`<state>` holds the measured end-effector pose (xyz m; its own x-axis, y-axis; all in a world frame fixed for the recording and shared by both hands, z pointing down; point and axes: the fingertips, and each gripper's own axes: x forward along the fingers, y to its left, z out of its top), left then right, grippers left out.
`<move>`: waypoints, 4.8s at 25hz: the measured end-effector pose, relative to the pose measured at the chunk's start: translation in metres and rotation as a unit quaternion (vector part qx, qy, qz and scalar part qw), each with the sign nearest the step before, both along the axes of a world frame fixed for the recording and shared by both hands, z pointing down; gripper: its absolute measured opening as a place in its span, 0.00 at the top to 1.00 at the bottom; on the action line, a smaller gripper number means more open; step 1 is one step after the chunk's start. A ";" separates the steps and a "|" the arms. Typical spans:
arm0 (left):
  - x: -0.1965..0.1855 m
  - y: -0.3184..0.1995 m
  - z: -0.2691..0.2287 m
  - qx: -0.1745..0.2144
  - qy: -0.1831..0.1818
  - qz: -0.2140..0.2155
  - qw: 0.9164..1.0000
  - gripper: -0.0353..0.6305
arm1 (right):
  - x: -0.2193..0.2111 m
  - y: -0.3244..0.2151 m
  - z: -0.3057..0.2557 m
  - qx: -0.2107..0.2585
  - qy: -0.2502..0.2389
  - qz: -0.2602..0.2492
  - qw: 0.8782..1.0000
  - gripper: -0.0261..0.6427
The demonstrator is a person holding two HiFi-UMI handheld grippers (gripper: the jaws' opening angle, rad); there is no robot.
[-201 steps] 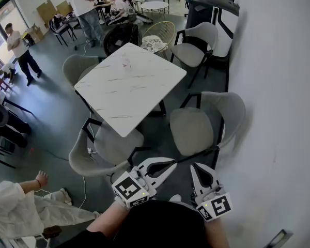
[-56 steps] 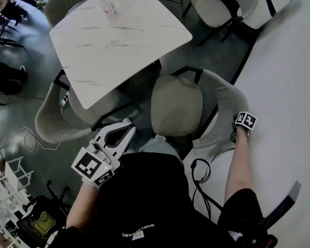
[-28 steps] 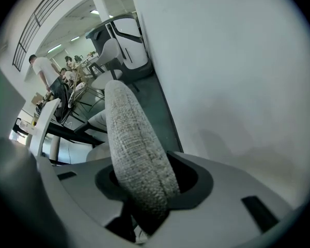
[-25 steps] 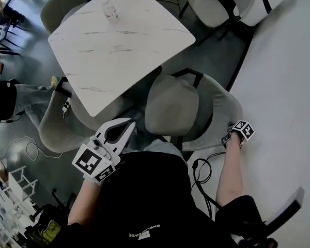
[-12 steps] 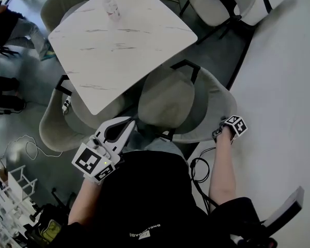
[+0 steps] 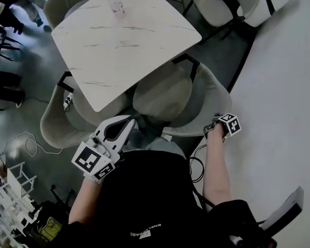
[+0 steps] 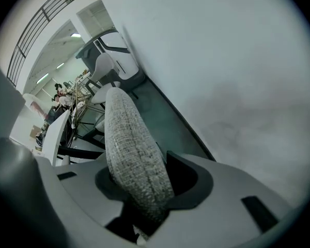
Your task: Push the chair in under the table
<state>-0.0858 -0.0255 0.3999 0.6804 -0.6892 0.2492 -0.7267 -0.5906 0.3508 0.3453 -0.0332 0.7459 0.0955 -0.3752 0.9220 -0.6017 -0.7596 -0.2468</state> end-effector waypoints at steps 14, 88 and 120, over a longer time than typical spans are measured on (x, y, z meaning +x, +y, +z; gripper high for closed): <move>-0.013 0.004 0.005 -0.005 0.007 0.001 1.000 0.94 | -0.030 0.014 -0.005 0.018 0.011 0.029 0.999 0.73; -0.031 0.001 0.013 0.002 0.004 0.068 0.998 0.94 | -0.036 0.149 -0.007 0.077 -0.025 0.159 0.984 0.75; -0.013 0.024 0.022 -0.015 -0.013 0.091 0.996 0.94 | -0.159 0.059 -0.009 -0.032 0.136 -0.289 0.947 0.75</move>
<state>-0.0993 -0.0019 0.4216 0.7861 -0.5474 0.2870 -0.6180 -0.7022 0.3535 0.1860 0.0262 0.7365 0.1288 -0.3824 0.9150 -0.9561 -0.2927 0.0123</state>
